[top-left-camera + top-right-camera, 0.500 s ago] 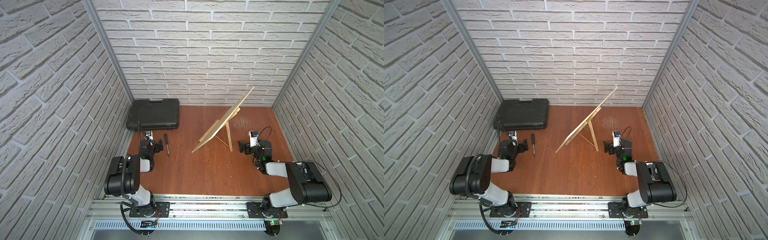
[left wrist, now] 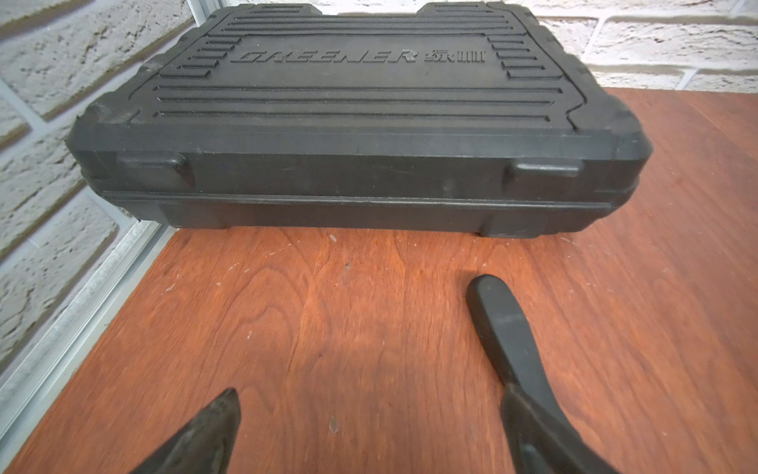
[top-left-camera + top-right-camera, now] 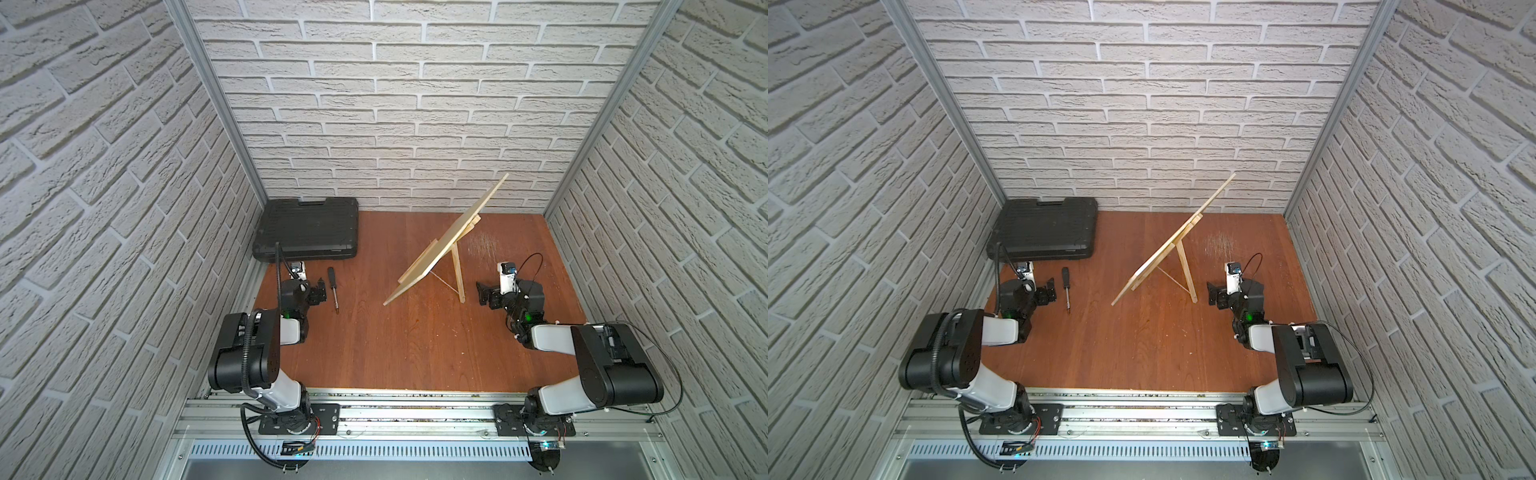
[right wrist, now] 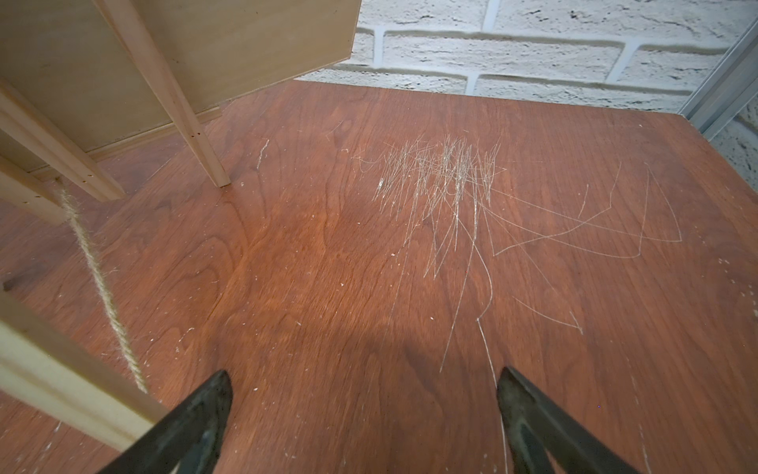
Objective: Disassemble the easel
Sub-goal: Adjust the easel at the center of the board.
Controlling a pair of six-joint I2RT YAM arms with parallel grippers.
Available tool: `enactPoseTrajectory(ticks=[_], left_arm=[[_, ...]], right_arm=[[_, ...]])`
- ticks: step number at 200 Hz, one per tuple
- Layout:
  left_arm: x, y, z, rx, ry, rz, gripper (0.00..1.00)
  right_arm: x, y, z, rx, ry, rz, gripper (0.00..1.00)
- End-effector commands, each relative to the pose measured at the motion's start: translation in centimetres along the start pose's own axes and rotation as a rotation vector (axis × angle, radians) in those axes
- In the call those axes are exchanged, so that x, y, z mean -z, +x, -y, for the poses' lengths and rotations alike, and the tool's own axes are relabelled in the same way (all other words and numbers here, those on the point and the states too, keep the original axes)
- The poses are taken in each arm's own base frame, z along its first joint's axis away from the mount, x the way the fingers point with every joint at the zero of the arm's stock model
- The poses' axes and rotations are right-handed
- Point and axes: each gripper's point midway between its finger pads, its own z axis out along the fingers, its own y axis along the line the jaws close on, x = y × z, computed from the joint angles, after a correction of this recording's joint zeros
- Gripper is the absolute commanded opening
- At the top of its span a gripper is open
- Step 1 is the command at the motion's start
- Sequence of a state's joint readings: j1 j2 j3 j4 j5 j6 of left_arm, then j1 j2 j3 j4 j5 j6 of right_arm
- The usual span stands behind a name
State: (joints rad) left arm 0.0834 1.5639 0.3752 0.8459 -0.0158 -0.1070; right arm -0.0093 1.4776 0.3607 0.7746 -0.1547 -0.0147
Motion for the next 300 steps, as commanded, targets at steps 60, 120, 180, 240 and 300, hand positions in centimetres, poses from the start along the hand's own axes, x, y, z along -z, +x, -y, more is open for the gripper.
enactPoseTrajectory(ticks=[60, 120, 180, 240, 300], left_arm=[[-0.1, -2.2, 0.1, -0.021, -0.023, 0.08, 0.98], [1.7, -3.0, -0.7, -0.021, -0.116, 0.151, 0.98], [10.0, -11.8, 0.8, 0.019, -0.218, 0.388, 0.98], [17.4, -19.4, 4.4, 0.5, 0.053, 0.579, 0.98], [19.8, -22.1, 15.2, 0.269, 0.559, 0.259, 0.98]], right_arm=[[-0.2, -1.7, -0.2, 0.01, -0.006, 0.056, 1.0], [0.7, -3.2, -0.9, 0.027, -0.04, 0.076, 1.0], [7.9, -10.5, -1.6, -0.02, -0.028, 0.269, 1.0], [15.9, -12.1, 2.1, -0.591, 0.23, 0.12, 0.99], [19.9, -13.5, -4.0, -0.696, -0.017, -0.21, 0.82]])
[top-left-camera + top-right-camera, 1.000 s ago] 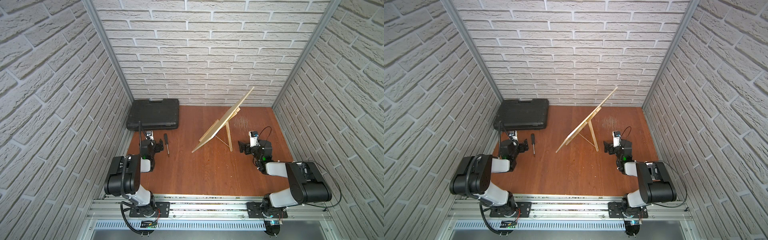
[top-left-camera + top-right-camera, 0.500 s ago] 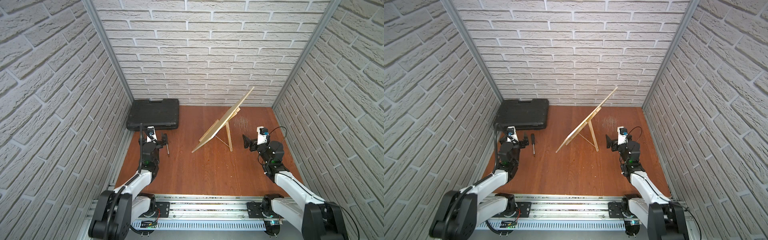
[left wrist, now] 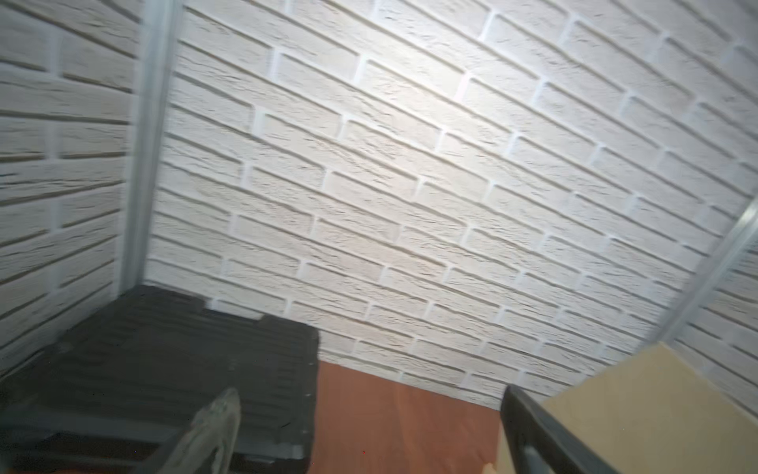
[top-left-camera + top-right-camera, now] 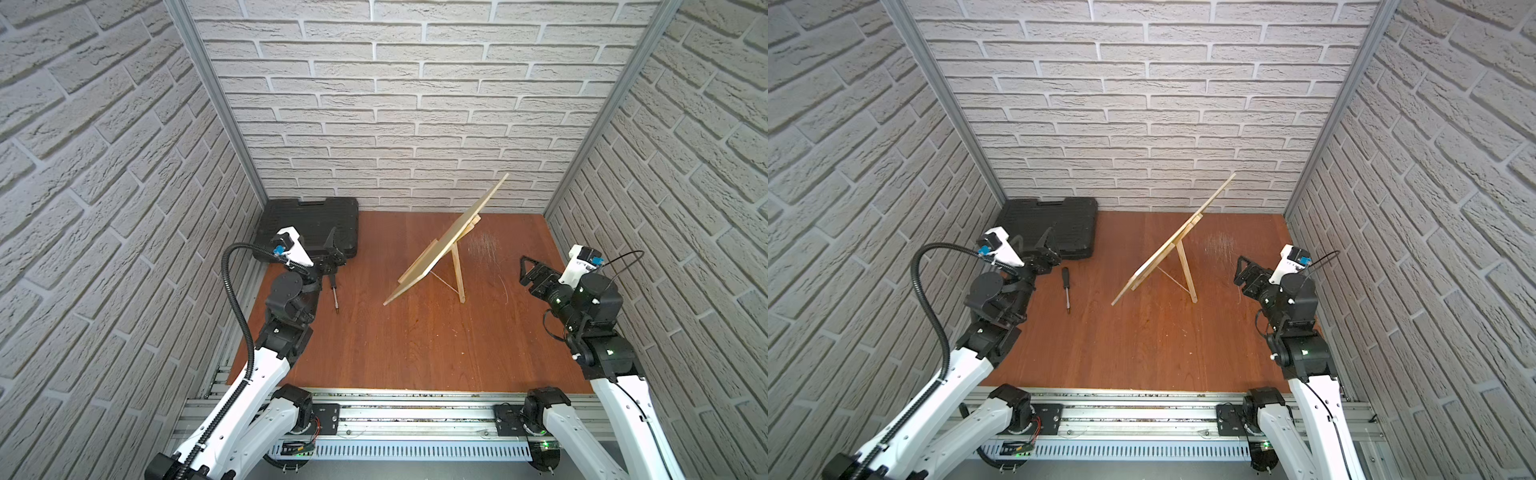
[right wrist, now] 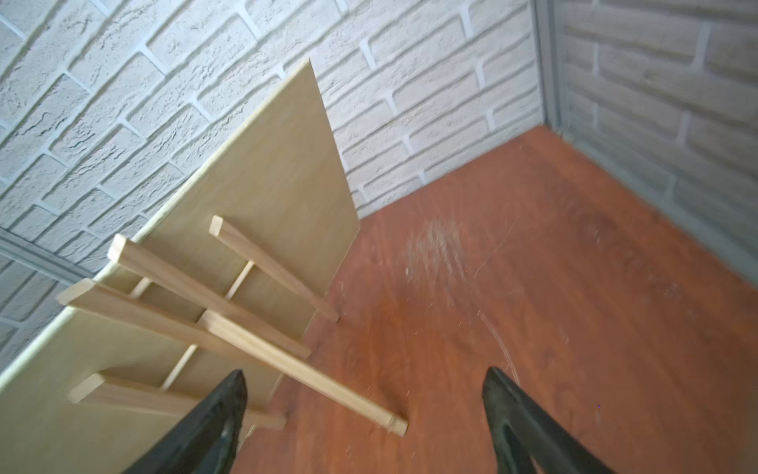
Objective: Disassemble the easel
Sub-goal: Adjust the easel at the center of the board.
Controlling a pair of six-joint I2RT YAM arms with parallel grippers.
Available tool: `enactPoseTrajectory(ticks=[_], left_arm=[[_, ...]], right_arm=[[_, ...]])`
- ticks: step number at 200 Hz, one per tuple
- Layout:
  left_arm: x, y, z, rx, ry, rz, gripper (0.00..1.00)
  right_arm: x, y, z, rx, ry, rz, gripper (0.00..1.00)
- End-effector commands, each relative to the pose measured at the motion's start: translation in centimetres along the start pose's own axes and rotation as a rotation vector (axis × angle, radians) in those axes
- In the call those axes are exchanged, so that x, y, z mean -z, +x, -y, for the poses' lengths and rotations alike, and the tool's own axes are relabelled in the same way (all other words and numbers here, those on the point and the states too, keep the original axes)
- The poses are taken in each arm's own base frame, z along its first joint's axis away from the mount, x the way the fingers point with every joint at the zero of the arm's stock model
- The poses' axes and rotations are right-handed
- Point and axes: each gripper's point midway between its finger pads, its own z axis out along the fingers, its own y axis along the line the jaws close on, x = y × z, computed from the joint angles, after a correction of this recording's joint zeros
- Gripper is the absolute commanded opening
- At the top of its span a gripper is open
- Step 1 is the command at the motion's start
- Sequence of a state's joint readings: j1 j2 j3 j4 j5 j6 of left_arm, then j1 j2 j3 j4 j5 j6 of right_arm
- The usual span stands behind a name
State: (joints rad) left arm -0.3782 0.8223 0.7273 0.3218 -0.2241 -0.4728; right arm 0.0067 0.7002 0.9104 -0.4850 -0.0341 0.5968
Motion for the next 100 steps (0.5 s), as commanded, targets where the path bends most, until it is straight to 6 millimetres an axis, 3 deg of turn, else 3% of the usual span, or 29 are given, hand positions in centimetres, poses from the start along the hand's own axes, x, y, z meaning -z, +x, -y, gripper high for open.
enactPoseTrajectory(ticks=[1, 24, 57, 100], left_arm=[[0.4, 4.6, 3.6, 0.016, 0.179, -0.304, 0.98], [1.8, 6.9, 5.2, 0.0, 0.244, -0.553, 0.98], [3.9, 10.4, 4.7, -0.04, 0.227, -0.75, 0.98], [4.6, 14.7, 2.0, -0.086, 0.125, -0.844, 0.96]], right_arm=[[1.7, 4.2, -1.3, -0.096, -0.004, -0.326, 0.82], [3.3, 4.4, -4.4, -0.187, -0.064, -0.484, 0.77], [5.6, 1.4, -8.2, -0.213, -0.09, -0.401, 0.75], [4.1, 2.8, -13.4, -0.153, -0.002, -0.505, 0.76]])
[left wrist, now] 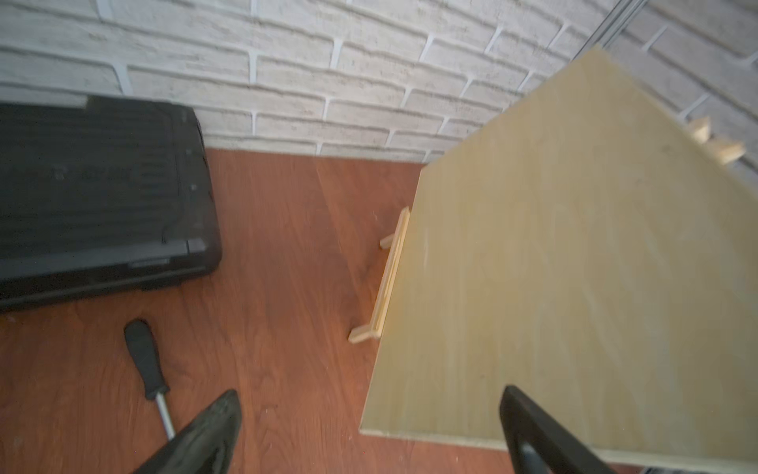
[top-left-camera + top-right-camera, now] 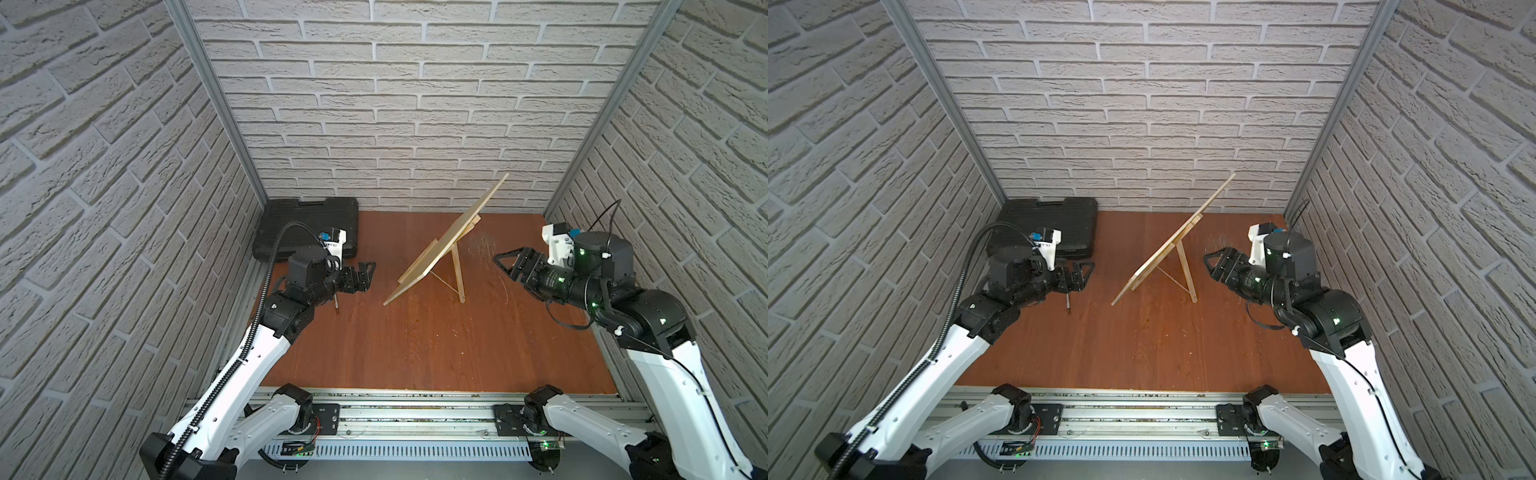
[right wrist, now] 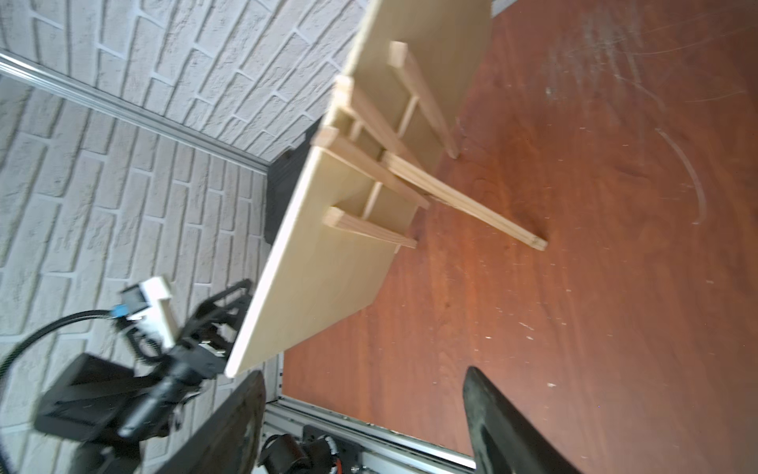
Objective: Disassemble the easel
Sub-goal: Adjust the easel at the center of the board.
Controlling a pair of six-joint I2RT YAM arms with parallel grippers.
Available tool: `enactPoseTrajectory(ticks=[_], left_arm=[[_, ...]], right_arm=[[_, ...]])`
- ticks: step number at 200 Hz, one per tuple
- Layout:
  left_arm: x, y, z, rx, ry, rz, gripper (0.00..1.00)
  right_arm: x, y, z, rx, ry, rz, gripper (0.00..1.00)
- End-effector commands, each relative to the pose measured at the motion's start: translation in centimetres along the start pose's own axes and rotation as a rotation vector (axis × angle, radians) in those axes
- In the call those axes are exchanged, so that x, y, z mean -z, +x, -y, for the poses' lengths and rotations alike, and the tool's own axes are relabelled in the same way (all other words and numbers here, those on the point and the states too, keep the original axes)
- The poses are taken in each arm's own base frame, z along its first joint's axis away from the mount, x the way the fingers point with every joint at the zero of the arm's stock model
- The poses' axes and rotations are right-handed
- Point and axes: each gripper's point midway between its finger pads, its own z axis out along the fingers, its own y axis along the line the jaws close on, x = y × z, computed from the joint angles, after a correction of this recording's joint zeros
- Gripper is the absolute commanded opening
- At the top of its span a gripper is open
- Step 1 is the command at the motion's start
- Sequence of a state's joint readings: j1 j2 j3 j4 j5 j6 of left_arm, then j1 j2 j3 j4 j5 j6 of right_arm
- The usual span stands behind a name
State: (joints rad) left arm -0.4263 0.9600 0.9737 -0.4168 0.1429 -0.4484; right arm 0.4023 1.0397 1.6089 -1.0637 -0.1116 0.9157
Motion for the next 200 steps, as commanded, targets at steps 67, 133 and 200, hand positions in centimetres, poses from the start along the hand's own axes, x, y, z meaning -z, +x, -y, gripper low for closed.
enactPoseTrajectory(ticks=[67, 133, 200], left_arm=[[-1.4, 4.5, -1.5, 0.02, -0.067, -0.162, 0.94], [-1.2, 4.5, -1.3, 0.019, -0.057, -0.155, 0.93], [-1.3, 4.7, -1.0, 0.029, -0.045, -0.159, 0.93]], right_arm=[[-8.6, 3.3, -5.4, -0.009, 0.235, -0.095, 0.78], [-12.3, 3.4, -5.7, -0.051, 0.297, -0.083, 0.63], [-14.3, 2.7, -5.2, -0.087, 0.353, -0.071, 0.49]])
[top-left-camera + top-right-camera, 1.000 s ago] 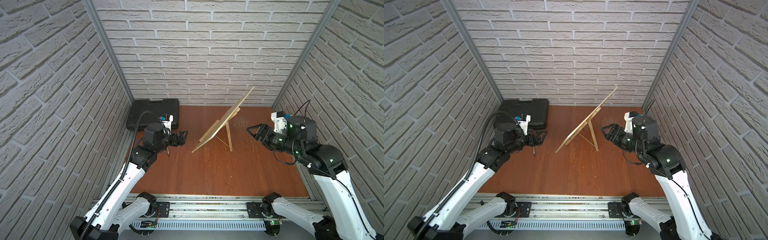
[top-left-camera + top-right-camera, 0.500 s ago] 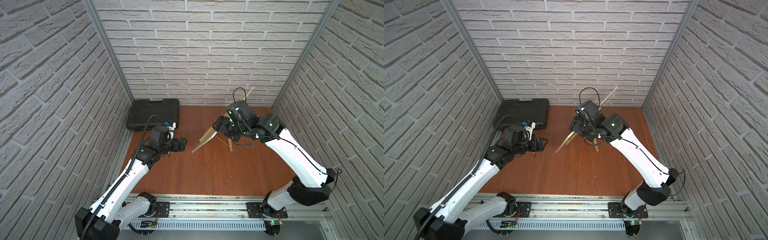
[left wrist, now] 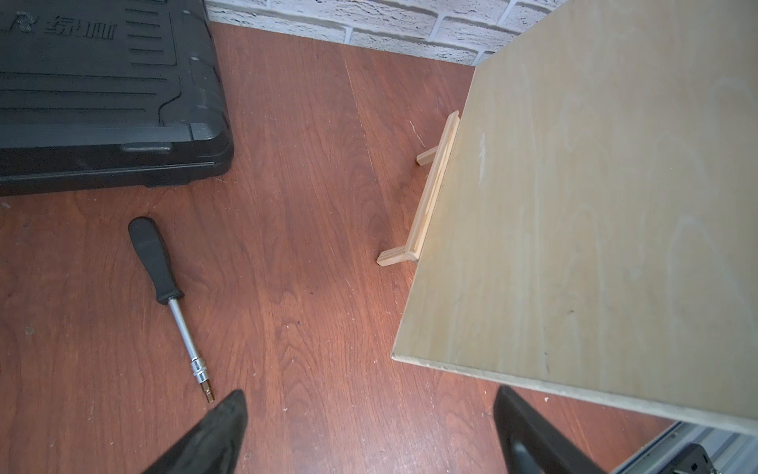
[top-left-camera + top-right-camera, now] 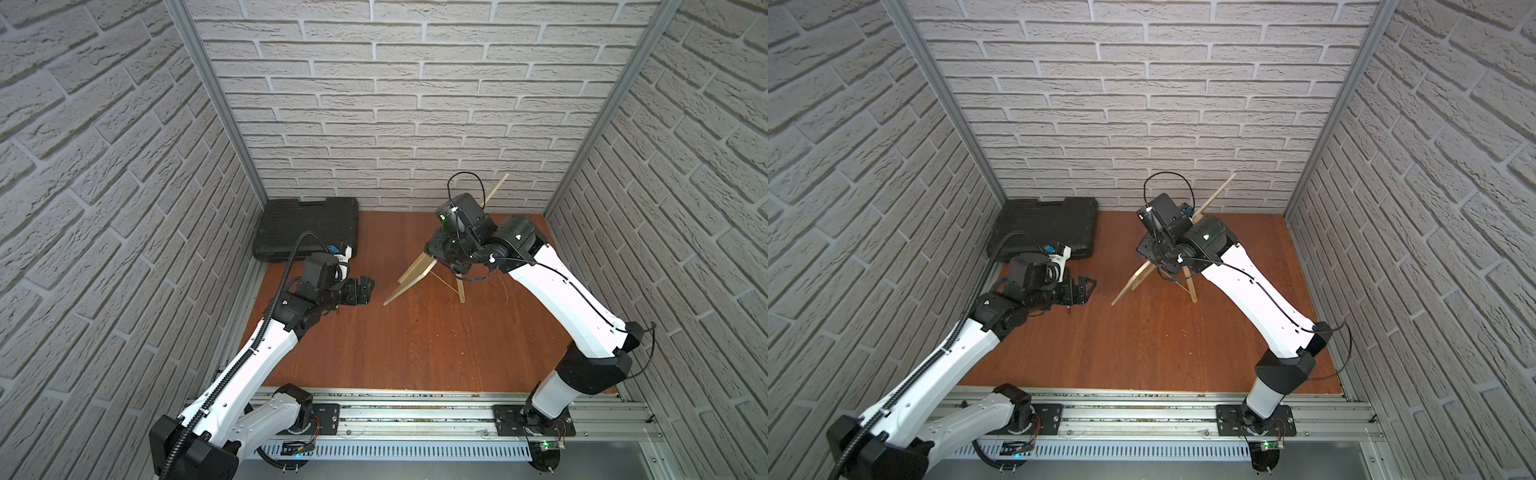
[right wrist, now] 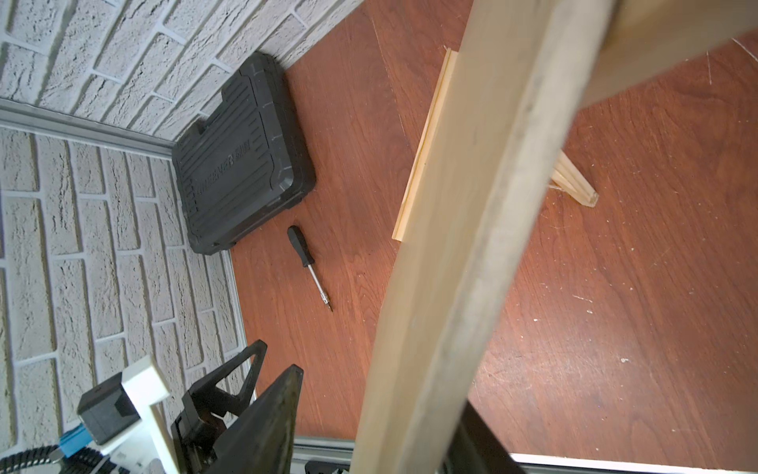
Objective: Disassemble the easel
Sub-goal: Adjust the easel at the center of the board.
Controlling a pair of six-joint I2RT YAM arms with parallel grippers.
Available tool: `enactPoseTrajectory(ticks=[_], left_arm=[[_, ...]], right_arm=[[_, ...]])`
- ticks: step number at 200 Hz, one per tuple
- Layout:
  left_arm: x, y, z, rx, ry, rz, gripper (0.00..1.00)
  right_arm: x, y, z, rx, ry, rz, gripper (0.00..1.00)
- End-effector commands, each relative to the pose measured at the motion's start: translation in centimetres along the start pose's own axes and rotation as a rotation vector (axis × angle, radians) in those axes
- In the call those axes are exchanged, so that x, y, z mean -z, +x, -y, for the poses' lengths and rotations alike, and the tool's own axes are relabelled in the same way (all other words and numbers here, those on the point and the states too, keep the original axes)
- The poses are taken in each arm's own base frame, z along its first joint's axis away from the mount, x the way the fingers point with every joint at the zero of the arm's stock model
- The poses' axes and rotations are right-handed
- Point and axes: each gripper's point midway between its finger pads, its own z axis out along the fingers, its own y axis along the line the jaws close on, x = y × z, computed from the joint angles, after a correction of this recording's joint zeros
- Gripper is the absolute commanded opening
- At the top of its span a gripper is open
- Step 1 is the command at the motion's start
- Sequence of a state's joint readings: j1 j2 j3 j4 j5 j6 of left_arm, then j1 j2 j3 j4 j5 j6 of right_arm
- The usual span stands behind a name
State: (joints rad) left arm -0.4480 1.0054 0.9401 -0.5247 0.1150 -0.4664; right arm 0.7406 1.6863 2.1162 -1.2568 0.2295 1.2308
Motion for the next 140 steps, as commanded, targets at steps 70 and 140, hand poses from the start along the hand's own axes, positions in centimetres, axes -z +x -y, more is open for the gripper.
enactPoseTrajectory(ticks=[70, 140], left_arm=[[0.4, -0.2, 0.4, -0.003, 0.018, 0.028, 0.95], [0.8, -0.4, 0.5, -0.006, 0.022, 0.053, 0.96]], right_arm=[[-2.3, -1.2, 1.5, -0.052, 0.102, 0.012, 0.26], [-2.3, -4.3, 3.9, -0.085, 0.15, 0.045, 0.03]])
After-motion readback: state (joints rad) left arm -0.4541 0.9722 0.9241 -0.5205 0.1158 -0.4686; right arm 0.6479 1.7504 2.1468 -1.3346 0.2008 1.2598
